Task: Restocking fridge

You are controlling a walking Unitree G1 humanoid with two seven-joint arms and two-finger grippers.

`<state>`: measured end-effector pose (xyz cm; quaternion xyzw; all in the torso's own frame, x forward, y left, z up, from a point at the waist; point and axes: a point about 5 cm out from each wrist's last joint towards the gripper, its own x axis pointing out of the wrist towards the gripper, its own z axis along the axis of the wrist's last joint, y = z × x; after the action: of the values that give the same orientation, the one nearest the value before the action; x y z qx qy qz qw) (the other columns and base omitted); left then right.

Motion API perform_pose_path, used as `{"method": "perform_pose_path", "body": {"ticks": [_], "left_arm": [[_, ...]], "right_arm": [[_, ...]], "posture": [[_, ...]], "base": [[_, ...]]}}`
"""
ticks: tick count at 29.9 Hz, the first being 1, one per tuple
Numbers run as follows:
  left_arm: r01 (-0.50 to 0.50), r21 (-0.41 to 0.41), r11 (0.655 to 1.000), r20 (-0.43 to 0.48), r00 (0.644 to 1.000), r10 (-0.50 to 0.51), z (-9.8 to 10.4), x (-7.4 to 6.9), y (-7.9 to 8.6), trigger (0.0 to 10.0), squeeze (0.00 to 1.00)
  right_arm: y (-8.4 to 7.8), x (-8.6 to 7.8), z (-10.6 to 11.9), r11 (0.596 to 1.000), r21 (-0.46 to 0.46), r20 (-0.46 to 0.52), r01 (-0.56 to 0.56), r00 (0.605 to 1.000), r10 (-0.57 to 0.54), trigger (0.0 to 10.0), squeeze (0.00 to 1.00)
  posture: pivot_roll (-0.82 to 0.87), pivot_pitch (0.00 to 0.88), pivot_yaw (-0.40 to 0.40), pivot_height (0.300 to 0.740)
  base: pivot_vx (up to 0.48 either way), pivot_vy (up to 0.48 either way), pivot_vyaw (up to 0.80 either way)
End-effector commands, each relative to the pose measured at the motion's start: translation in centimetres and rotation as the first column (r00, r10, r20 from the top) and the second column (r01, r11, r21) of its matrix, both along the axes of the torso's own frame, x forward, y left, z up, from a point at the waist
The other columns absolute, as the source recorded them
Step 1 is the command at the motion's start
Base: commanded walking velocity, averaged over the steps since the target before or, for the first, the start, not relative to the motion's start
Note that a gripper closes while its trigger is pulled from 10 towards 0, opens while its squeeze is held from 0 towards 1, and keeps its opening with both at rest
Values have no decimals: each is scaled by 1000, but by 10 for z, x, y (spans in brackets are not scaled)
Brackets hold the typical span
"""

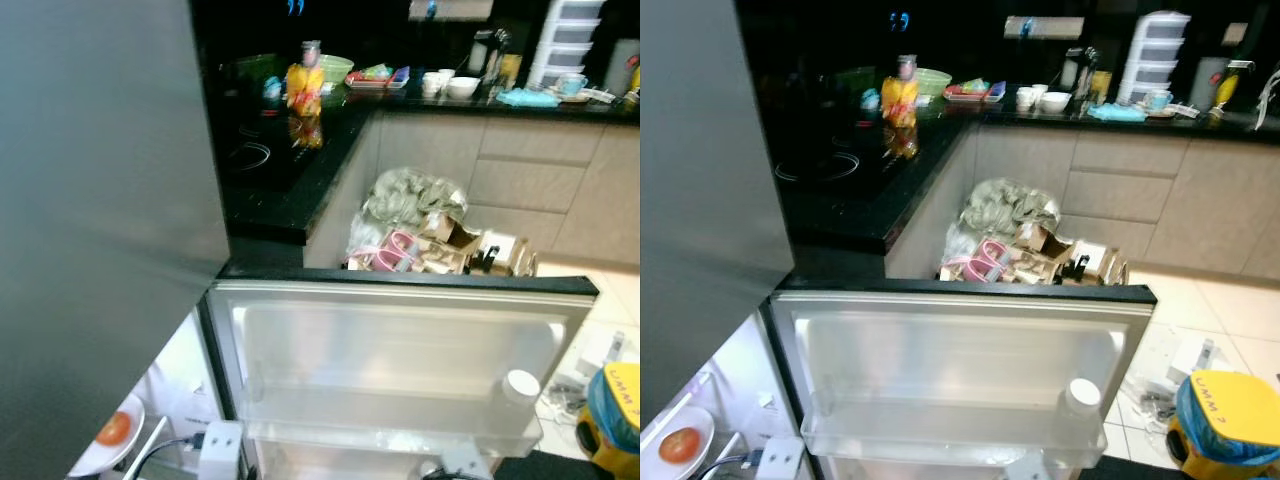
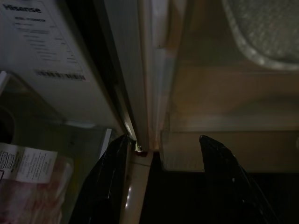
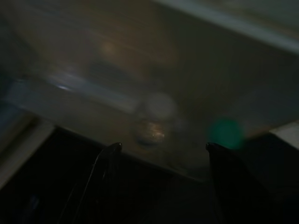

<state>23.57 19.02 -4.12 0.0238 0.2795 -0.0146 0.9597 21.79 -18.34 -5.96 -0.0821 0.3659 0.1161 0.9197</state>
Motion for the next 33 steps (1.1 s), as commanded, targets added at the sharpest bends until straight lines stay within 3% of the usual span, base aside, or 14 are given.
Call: {"method": "perform_pose_path", "body": {"ticks": [1, 11, 33], "left_arm": [[2, 6, 1000, -17, 1000, -2, -3, -4, 2, 10000, 0], [-1, 2, 1000, -18, 1000, 1, -3, -4, 2, 10000, 0], [-13, -3, 1000, -16, 1000, 13, -3, -5, 3, 10000, 0]], "right_arm": [[6, -4, -3, 1000, 10, -12, -19, 1000, 19, 10000, 0], [9, -4, -3, 998, 3, -19, -62, 998, 62, 10000, 0], [9, -5, -4, 997, -2, -22, -76, 997, 76, 10000, 0]], "posture": [[-37, 48, -3, 740], [-37, 55, -3, 740], [-33, 63, -11, 740]], "base": [[0, -480, 0], [0, -480, 51], [0, -480, 800]]}}
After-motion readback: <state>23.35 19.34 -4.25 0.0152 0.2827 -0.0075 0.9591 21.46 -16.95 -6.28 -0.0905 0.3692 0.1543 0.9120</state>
